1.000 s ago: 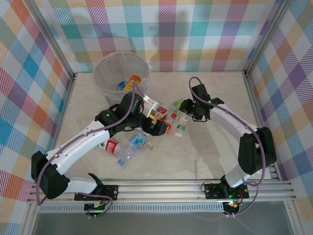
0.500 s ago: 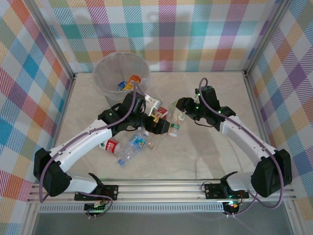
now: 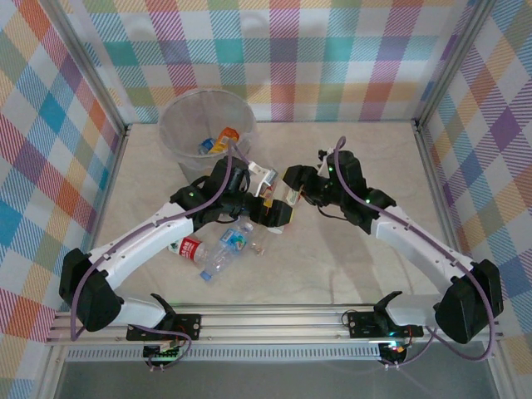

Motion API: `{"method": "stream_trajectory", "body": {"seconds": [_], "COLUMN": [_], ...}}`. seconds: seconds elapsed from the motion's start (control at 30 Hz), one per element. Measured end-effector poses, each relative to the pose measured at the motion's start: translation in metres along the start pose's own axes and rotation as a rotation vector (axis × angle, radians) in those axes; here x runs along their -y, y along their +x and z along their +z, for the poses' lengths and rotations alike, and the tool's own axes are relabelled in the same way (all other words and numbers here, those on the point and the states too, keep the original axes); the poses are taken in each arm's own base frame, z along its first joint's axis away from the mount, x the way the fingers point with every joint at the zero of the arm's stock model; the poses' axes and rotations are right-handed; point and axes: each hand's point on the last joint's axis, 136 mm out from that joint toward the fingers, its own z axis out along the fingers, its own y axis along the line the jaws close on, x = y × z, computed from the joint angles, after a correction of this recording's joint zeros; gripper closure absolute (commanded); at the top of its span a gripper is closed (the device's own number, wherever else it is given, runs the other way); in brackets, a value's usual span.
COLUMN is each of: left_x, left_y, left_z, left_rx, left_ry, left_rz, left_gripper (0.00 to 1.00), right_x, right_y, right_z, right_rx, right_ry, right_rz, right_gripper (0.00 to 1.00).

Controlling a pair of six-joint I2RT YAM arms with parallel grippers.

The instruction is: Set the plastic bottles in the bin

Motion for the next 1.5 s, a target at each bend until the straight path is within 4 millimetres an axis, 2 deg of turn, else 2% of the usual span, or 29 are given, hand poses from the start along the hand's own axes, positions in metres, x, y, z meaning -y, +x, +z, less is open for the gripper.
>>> {"method": "stream_trajectory", "body": {"seconds": [0.27,0.6,0.83,0.93,1.03,1.13,1.2,1.33,1.5], "left_x": [0.004,-0.003,-0.006,-0.006,-0.006,-0.006,-0.004,-0.004,-0.004], "left_y": [-0.002,-0.006,-0.007,-0.007,-0.007,-0.008,-0.007,-0.007,-0.007], "left_z": [0.000,-0.005,-0.006,-0.006,-0.006,-0.006,-0.007,-0.007,-0.007], "left_rx": [0.007,0.012,0.014,0.015,0.015,0.016,0.016,0.015,0.015], "left_ry": [0.026,0.038,0.032,0.031,0.031,0.033,0.038,0.040,0.040], "left_rz": [-0.020,-0.067,-0.070,-0.073,-0.072,-0.064,-0.054,-0.042,-0.037], "left_gripper": [0.15,0.27,0.44,0.46,0.46,0.46,0.46,0.46,0.46], "right_x": [-0.012,-0.020,-0.022,-0.023,-0.022,-0.021,-0.020,-0.021,-0.030], "right_y": [0.010,0.013,0.012,0.012,0.012,0.011,0.014,0.018,0.019], "right_z": [0.003,0.004,0.006,0.007,0.007,0.007,0.006,-0.006,-0.037], "right_rx": [-0.018,-0.002,0.014,0.017,0.019,0.025,0.022,0.022,0.047], "right_ry": [-0.034,-0.051,-0.054,-0.054,-0.052,-0.046,-0.043,-0.052,-0.084], "right_rz": [-0.004,-0.032,-0.062,-0.071,-0.075,-0.083,-0.097,-0.119,-0.162], "right_gripper": [0.48,0.47,0.46,0.45,0.39,0.21,0.18,0.18,0.17]}}
